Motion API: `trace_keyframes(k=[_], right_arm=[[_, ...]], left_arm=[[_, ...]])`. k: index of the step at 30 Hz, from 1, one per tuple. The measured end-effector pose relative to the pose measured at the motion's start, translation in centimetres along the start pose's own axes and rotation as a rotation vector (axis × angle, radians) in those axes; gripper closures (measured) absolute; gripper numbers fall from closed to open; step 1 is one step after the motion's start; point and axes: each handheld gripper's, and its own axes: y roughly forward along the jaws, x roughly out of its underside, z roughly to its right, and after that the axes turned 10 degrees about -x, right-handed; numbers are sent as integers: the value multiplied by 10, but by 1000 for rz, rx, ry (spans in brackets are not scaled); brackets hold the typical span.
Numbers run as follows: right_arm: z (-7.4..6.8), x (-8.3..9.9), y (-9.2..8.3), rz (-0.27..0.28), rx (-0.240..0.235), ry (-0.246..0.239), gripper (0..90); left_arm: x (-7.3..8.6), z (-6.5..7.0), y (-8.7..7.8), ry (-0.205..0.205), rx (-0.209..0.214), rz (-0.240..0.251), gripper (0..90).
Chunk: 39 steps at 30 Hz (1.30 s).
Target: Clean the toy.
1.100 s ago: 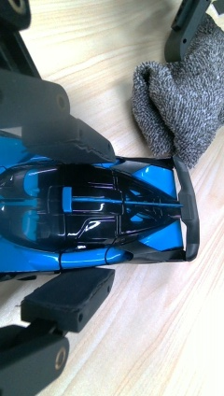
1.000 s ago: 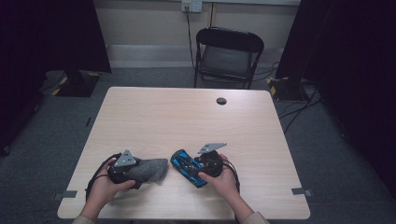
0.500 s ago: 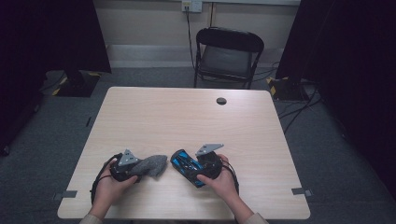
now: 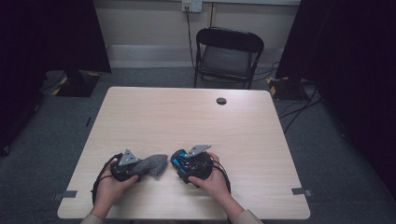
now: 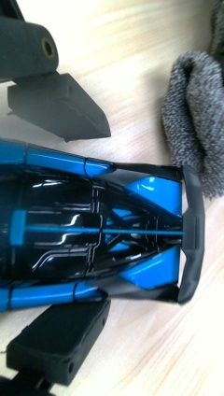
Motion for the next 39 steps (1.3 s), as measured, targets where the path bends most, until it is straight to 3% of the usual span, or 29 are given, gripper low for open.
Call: trace_keyframes(k=[6,12,15,31,39], right_arm=[[-1,3,6,3,32,-13,144],[-1,3,5,9,32,-19,169],[0,4,3,19,41,-9,229],[-4,2,7,29,76,26,243],[-4,2,6,33,74,20,258]], left_arm=[[0,-1,0,1,4,4,611],[0,-1,0,2,5,4,611],[0,-1,0,-3,6,6,611],[0,-1,0,9,-1,5,611],[-1,-1,0,15,-6,8,611]])
